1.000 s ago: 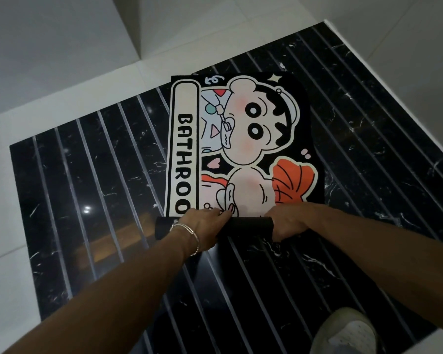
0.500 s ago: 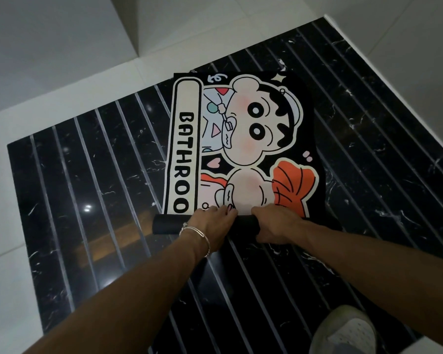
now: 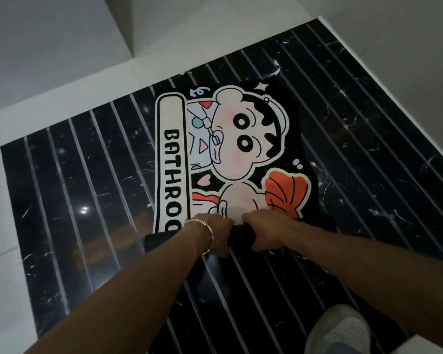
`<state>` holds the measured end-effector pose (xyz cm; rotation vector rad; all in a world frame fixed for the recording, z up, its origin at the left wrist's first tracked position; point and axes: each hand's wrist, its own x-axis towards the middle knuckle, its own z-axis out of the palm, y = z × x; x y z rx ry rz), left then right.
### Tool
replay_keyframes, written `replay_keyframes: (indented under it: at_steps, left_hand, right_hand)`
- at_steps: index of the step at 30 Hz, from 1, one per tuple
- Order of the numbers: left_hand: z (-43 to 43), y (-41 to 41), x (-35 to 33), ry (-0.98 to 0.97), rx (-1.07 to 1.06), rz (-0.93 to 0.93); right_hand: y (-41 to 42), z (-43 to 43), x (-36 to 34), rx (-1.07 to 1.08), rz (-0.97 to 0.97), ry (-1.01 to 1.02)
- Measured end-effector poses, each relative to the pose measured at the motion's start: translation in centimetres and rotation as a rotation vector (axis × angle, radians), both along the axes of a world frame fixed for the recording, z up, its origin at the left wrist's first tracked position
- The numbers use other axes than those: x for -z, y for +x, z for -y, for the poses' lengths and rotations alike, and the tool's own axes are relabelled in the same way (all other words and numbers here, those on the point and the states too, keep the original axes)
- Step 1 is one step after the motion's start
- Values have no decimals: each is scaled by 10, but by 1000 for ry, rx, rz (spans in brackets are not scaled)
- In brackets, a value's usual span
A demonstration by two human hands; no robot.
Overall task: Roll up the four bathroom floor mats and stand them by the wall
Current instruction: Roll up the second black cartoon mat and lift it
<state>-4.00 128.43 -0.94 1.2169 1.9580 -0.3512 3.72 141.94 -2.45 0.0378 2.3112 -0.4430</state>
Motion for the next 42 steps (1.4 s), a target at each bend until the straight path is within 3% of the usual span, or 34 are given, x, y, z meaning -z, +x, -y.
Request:
replay_keyframes:
  at_steps: [3,10,16,22,28,35,40,42]
  left_hand:
    - [1,1,2,25,-1,19]
    - [7,6,8,162,18,-56]
    - [7,7,10,99,-13,-17]
    - [8,10,10,209,-36,-153]
    - [2,-3,5,99,-73,1]
    - [11,5,11,244,-47,-179]
    - [6,-4,12,129,-49,-44]
    - [5,-6,9,152,-51,-31]
  right_hand:
    - [12,4,1,40,-93,-43]
    - [1,0,4,74,23,-79]
    - [15,10,3,-74,-150,109]
    - [-9,-1,-1,1,49,-31]
    - [6,6,1,-117,-216,111]
    - [-10,1,3,2,-29,-29]
    - [7,10,2,-19,-210,84]
    - [6,9,0,14,-196,73]
